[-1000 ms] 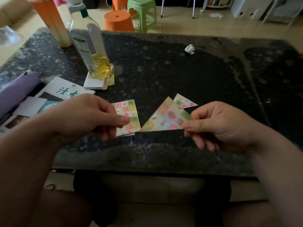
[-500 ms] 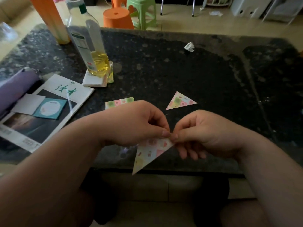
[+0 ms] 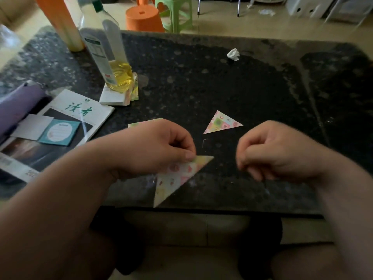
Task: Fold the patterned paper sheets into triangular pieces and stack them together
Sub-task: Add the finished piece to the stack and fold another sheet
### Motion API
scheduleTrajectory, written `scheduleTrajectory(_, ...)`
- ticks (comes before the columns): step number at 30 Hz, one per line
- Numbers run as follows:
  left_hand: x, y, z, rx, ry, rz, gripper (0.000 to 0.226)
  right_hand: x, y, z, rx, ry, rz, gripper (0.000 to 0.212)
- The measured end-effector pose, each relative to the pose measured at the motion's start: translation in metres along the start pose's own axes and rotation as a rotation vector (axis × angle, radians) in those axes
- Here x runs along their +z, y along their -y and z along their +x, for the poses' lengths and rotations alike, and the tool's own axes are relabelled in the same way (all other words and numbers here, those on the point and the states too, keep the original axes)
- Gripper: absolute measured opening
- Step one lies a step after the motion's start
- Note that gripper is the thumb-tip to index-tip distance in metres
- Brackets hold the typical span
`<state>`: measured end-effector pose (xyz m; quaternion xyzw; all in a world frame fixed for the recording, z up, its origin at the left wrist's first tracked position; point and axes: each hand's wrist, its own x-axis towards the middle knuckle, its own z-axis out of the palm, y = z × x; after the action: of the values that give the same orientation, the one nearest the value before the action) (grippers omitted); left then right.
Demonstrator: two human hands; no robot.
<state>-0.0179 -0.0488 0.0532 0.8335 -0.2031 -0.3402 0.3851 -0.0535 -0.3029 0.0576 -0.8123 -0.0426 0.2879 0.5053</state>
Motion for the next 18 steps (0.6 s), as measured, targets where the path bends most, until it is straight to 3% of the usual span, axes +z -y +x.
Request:
scheduleTrajectory(3, -0.009, 0.006, -0.007, -0.001, -0.033, -0.114, 0.009, -0.015, -0.008, -0.006, -0.003, -0.08, 0.137, 0.021)
scheduleTrajectory(7, 0.011, 0.001, -0.002, -0.013, -0.029, -0.12, 0.012, 0.019, -0.002, 0.004, -0.072, 0.038, 0.125, 0.047)
scheduleTrajectory(12, 0.014, -0.005, 0.001, 0.005, -0.042, -0.116, 0.012, 0.038, 0.008, 0.01, -0.174, 0.024, 0.066, 0.025)
scheduleTrajectory(18, 0.005, 0.002, -0.005, -0.009, 0.006, -0.09, 0.014, 0.024, 0.005, 0.007, -0.202, 0.021, 0.016, 0.025)
